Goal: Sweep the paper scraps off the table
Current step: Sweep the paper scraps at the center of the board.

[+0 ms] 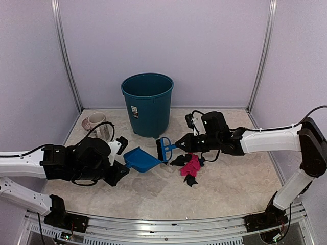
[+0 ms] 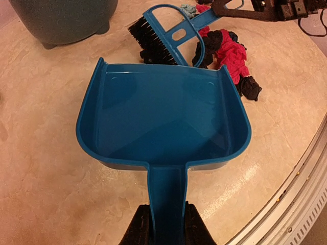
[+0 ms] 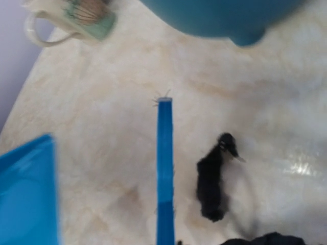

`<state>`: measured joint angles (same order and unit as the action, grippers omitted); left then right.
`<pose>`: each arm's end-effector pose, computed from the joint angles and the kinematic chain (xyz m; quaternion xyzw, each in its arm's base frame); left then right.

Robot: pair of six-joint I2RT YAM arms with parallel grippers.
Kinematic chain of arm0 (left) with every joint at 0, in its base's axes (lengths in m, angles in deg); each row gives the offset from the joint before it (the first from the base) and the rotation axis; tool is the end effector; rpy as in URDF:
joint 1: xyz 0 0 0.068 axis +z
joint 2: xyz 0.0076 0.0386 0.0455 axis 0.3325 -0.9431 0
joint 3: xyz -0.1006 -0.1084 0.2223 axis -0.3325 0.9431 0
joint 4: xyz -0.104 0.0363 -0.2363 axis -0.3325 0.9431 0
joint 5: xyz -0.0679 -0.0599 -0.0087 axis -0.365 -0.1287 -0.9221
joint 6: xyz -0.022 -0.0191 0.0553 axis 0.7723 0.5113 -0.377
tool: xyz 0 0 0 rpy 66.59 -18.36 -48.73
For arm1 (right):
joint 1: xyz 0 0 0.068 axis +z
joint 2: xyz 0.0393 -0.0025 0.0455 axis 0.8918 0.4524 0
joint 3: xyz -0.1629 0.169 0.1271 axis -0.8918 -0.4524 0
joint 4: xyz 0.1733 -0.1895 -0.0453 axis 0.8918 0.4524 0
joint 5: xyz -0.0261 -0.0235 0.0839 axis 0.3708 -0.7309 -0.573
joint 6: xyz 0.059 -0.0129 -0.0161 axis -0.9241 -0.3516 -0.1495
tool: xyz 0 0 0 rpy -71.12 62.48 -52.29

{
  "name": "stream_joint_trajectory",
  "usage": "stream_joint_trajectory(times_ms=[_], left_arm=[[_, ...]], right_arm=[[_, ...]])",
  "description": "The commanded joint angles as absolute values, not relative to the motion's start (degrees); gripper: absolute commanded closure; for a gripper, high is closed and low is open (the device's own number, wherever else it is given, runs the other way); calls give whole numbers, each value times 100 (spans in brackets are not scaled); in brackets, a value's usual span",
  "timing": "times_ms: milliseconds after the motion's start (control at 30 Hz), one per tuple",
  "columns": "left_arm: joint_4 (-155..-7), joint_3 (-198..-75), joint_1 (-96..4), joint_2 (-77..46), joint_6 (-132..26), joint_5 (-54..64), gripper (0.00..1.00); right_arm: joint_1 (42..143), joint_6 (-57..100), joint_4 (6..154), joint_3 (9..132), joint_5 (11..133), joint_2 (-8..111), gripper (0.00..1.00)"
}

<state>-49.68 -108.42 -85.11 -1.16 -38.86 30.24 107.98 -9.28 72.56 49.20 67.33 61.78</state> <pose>0.1068 -0.2020 0.2407 0.2592 0.8805 -0.1696 0.3587 0.2493 0.2624 0.2128 -0.1073 0.8565 0.3964 0.3128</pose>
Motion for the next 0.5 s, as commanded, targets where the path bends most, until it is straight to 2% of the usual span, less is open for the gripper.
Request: stream_joint_trajectory(times_ms=[0,167,467], left_arm=[[-4873,-10851,-8556,12,-3750,3217,100],[-4905,-10831,-8559,-28,-3783,3127,100],[-5191,-10749,-8567,-396,-3914,2913,100]], right_arm=[[10834,-1422,6634,5079,6826,6638,100],[10807,-1331,6888,5034,7247,6773,100],[10625,-963,7753,4651,8287,5716,100]])
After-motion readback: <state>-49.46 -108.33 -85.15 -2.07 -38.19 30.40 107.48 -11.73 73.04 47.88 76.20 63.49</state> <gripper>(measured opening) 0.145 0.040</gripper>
